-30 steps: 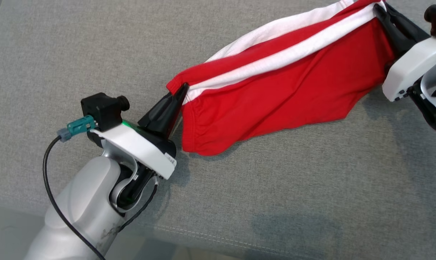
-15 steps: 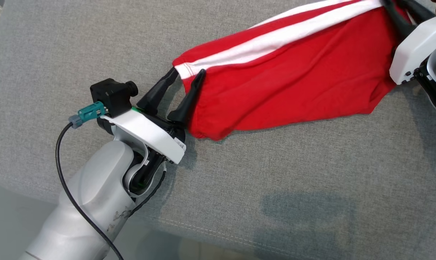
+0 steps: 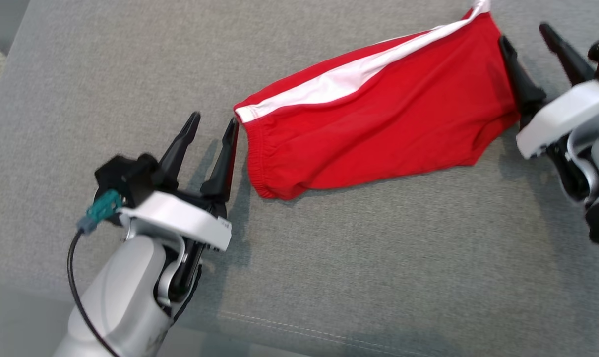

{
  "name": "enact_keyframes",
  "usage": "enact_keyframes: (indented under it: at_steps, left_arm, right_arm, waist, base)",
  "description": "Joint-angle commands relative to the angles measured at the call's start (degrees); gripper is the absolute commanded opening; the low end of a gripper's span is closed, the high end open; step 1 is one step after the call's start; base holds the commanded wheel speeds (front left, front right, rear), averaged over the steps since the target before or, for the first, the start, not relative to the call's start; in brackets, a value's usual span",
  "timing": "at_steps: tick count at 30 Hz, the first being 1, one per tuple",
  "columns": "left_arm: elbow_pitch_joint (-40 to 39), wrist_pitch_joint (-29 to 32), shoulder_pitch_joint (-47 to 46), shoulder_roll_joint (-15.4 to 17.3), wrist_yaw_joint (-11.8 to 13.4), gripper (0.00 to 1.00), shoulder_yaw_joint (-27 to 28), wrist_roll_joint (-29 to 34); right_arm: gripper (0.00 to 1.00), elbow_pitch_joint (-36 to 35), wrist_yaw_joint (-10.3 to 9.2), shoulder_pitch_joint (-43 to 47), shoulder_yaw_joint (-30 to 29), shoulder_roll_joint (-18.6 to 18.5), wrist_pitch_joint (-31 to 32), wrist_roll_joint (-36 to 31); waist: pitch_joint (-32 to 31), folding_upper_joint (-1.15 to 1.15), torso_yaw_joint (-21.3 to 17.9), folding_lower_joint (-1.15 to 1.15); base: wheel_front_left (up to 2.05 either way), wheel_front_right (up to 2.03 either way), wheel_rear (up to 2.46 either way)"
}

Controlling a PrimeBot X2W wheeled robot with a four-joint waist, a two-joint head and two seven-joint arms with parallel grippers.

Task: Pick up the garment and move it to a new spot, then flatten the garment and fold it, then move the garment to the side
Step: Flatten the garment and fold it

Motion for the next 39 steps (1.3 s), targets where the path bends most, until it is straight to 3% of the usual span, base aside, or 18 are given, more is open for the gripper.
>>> enact_keyframes:
  at_steps: [1,8,16,22,31,35,39]
  left_arm:
    - [-2.33,-0.32,0.74,2.13,1.05,1.00,2.76,1.34]
    - [-8.60,-0.33,9.54,3.34,6.22,1.00,4.63,6.47]
    - [-12.98,1.84,17.39,5.80,9.43,1.00,4.42,6.56]
    - [-15.56,4.00,20.56,7.26,10.87,1.00,4.69,5.86]
    - [-17.00,5.28,20.74,7.71,10.87,1.00,4.94,4.59]
    - [-16.24,5.65,19.15,7.13,9.74,1.00,4.72,3.68]
    - [-13.02,6.14,15.38,4.71,6.76,1.00,3.86,1.35]
  right_arm:
    - [1.00,-1.20,-0.01,2.93,-0.54,0.28,-1.03,0.38]
    - [1.00,-6.16,-0.01,13.14,-9.56,2.25,-1.70,-2.88]
    - [1.00,-16.81,-0.01,27.94,-19.35,7.05,-1.72,-8.97]
    - [1.00,-21.47,-0.01,34.75,-22.36,9.46,-1.72,-11.81]
    - [1.00,-23.82,-0.01,35.50,-24.11,10.26,0.24,-13.05]
    - [1.00,-22.94,-0.01,32.62,-23.33,9.33,2.11,-12.83]
    - [1.00,-19.97,-0.01,26.43,-20.69,7.62,4.51,-11.98]
  waist:
    - [-1.37,0.00,-1.44,0.00]
    - [-4.90,0.00,-4.73,0.00]
    - [-10.29,0.00,-7.65,0.00]
    - [-12.65,0.00,-8.84,0.00]
    - [-12.13,0.00,-8.84,0.00]
    - [-10.87,0.00,-8.18,0.00]
    - [-8.94,0.00,-6.43,0.00]
  base:
    - [0.00,0.00,0.00]
    - [0.00,0.00,0.00]
    - [0.00,0.00,0.00]
    - [0.00,0.00,0.00]
    - [0.00,0.00,0.00]
    - [0.00,0.00,0.00]
    - [0.00,0.00,0.00]
